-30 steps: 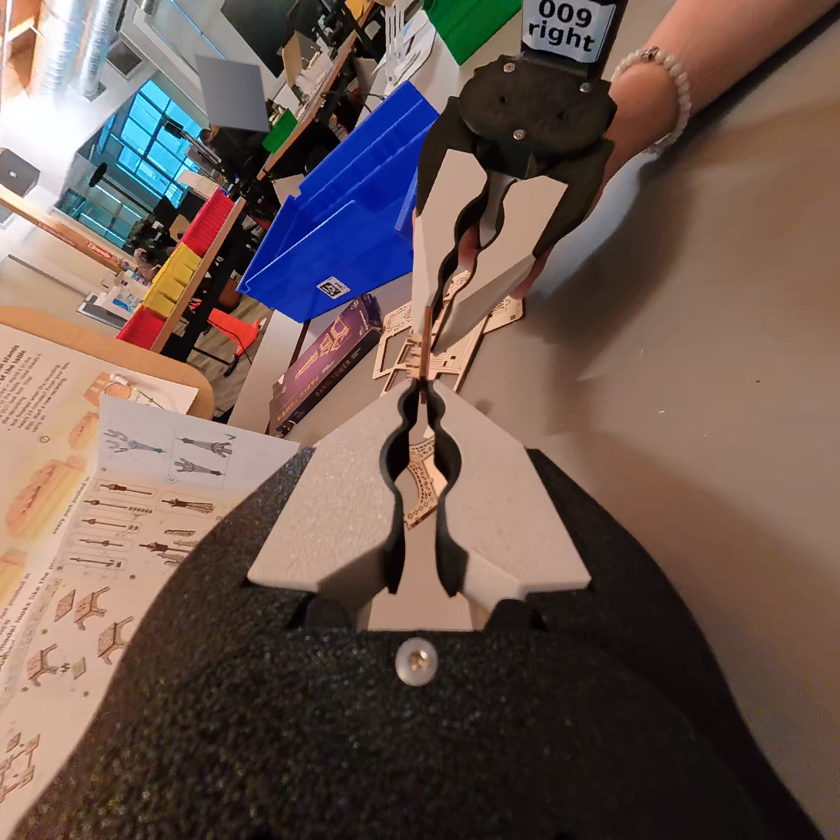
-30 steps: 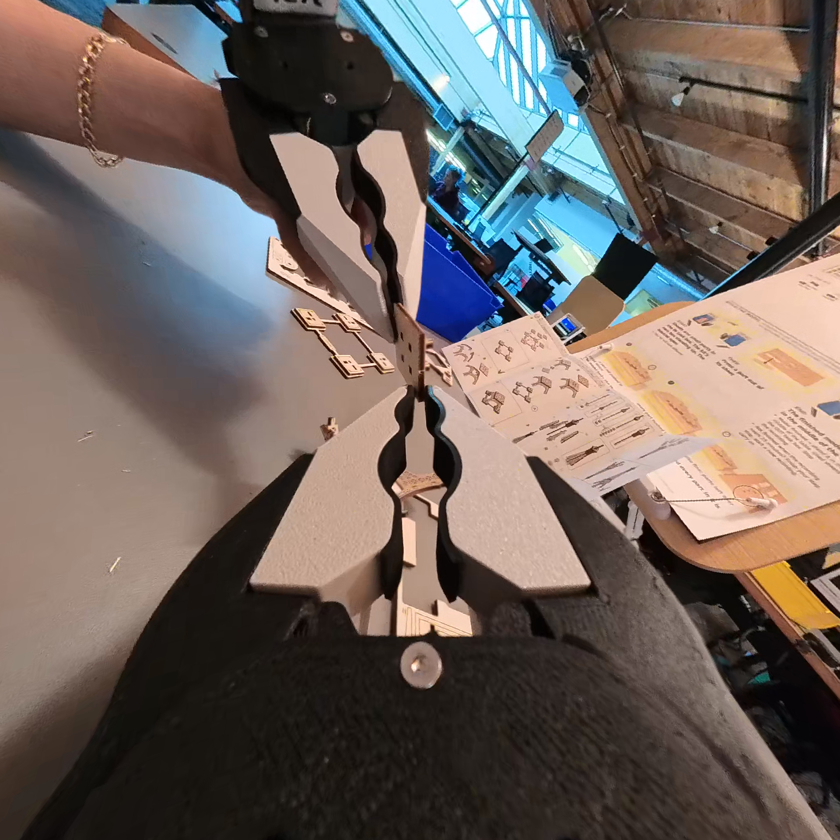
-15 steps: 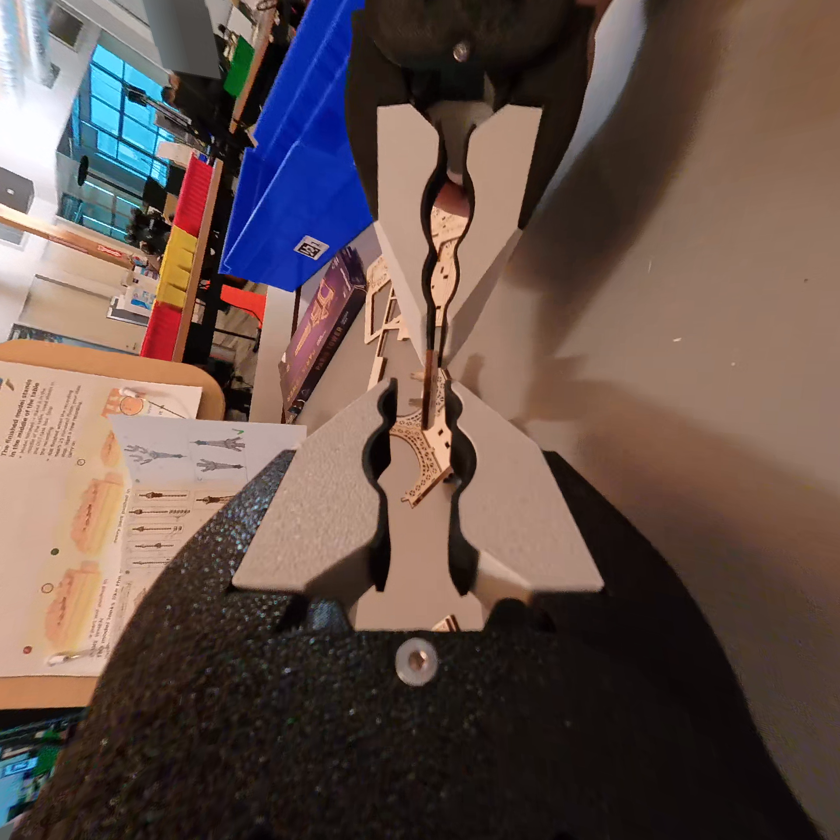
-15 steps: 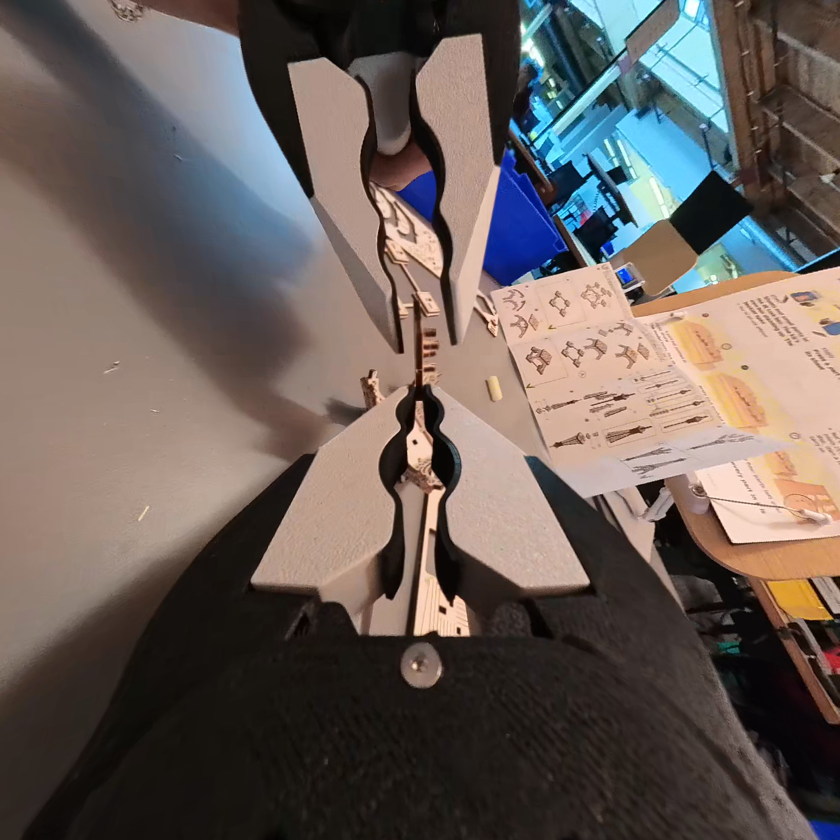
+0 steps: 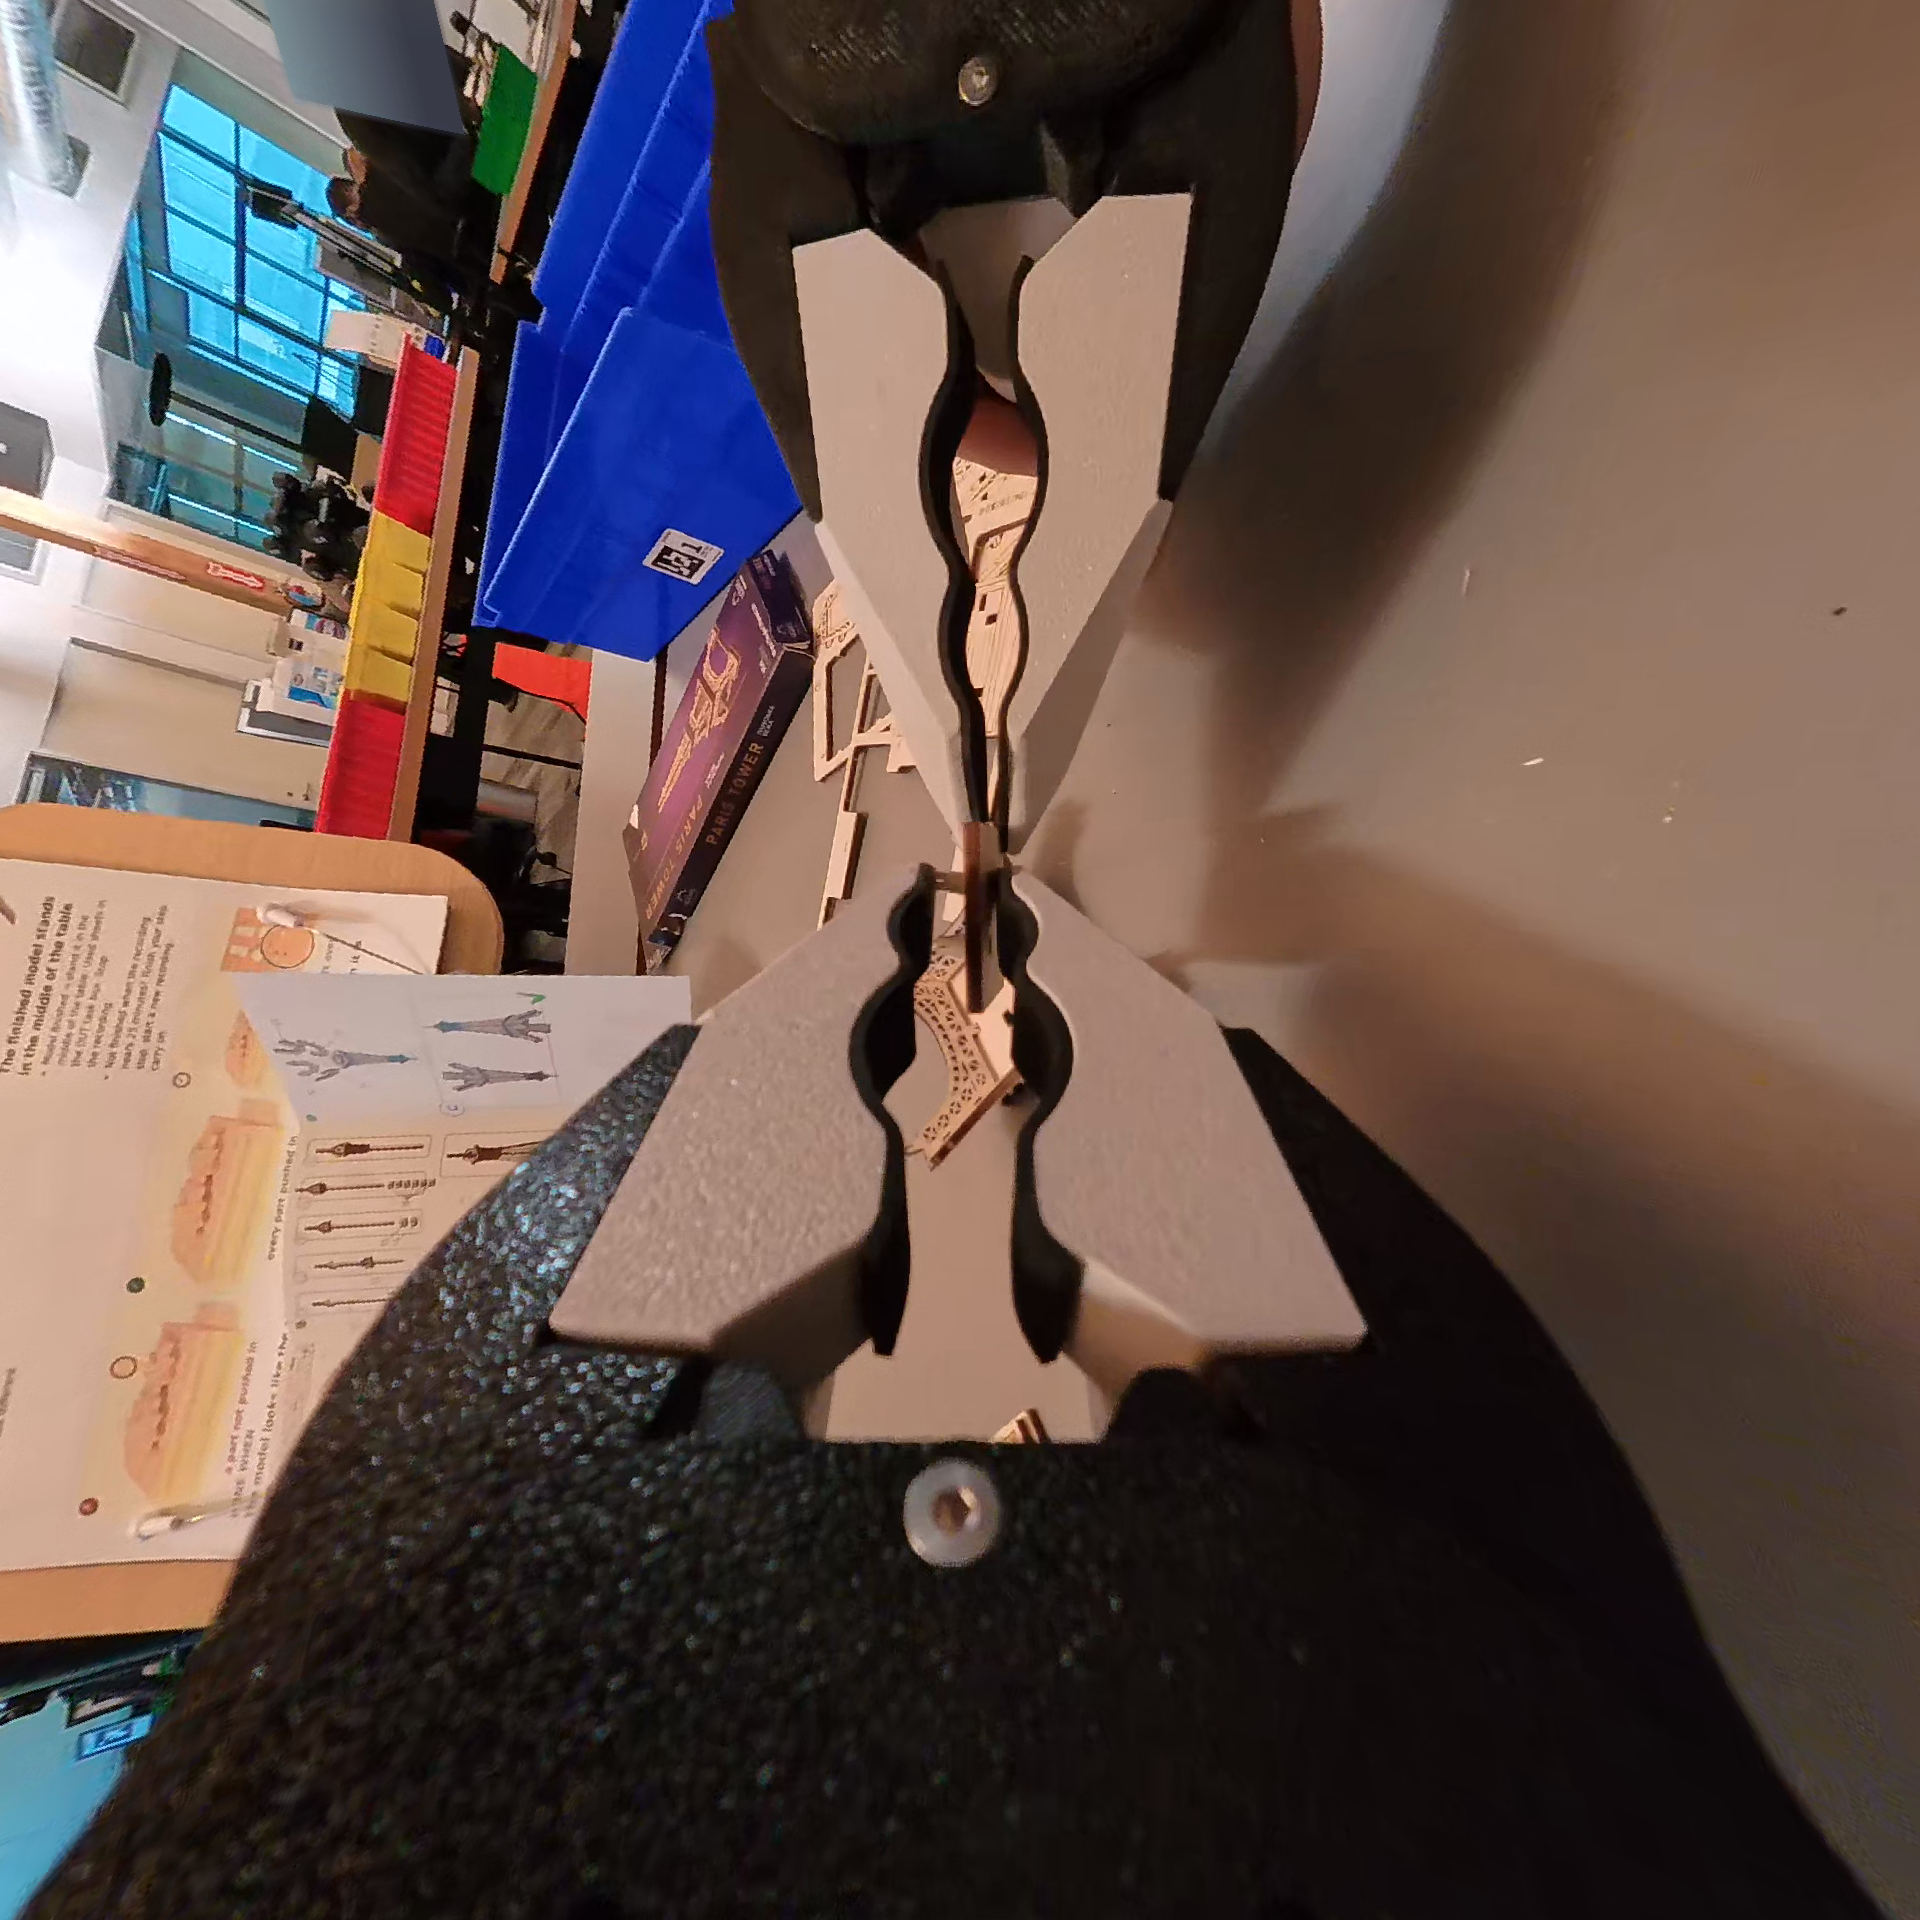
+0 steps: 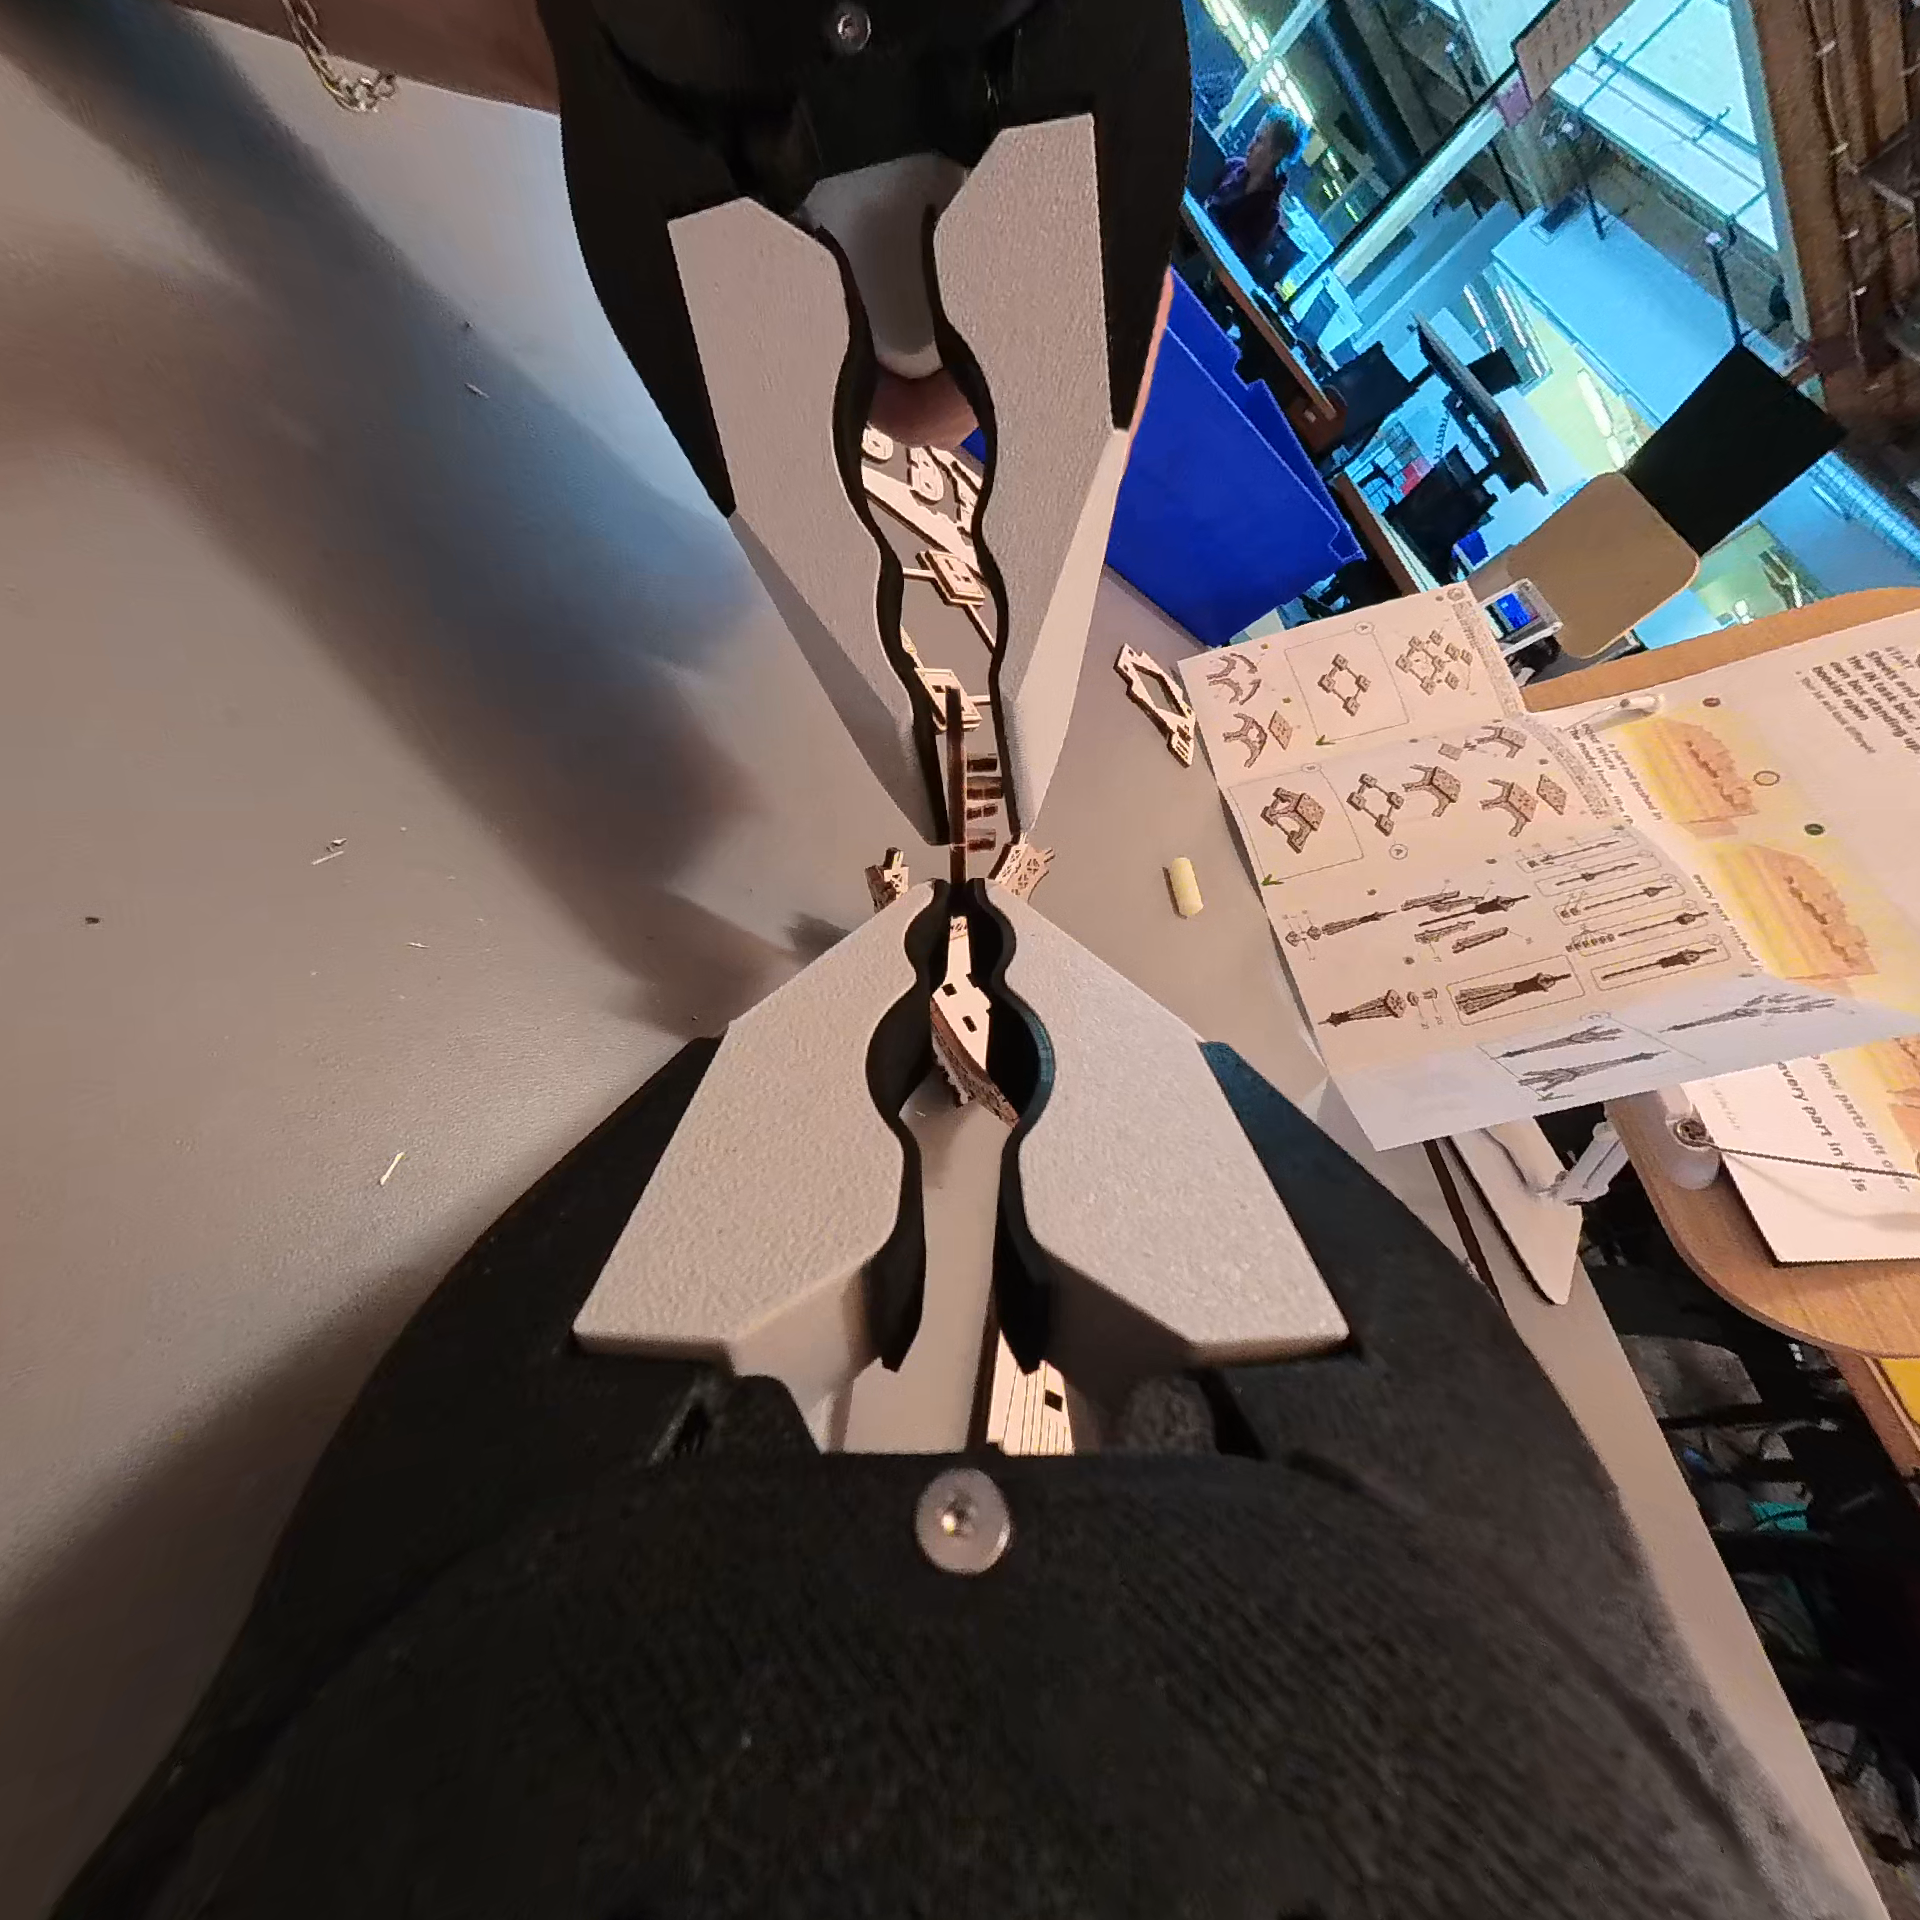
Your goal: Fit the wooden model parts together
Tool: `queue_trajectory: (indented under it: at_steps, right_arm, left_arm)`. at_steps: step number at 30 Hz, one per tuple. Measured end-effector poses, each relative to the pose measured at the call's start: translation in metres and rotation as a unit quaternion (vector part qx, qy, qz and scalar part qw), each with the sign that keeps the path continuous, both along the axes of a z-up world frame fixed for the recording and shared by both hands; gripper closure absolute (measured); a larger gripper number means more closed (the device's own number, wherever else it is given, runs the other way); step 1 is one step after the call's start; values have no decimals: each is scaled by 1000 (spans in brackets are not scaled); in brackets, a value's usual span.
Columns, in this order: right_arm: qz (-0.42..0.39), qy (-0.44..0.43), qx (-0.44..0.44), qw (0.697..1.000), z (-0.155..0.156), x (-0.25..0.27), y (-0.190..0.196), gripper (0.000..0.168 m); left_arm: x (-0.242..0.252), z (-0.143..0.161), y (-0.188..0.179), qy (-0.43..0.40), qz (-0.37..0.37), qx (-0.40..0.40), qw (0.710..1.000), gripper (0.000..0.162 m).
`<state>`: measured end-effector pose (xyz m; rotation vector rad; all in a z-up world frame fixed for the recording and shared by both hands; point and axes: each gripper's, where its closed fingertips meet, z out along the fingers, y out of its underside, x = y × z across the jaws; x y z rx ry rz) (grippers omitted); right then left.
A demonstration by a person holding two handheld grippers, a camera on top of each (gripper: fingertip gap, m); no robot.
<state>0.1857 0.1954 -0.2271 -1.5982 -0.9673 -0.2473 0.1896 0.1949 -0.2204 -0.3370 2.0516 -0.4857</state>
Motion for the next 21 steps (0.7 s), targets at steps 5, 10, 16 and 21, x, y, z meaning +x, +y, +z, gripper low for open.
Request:
queue_trajectory:
  at_steps: [5,10,16,21]
  right_arm:
    - [-4,-7,4,1000,0,1,1,168]
    - [-7,-4,2,1000,-1,3,2,168]
    - [-10,25,-4,1000,2,5,2,168]
    - [-4,69,-25,997,1,4,2,168]
  left_arm:
    - [1,-1,1,7,5,-21,1000,154]
    - [2,-4,3,22,13,-49,998,155]
    - [4,-2,4,31,20,-101,994,155]
    - [5,-1,3,38,18,-147,988,153]
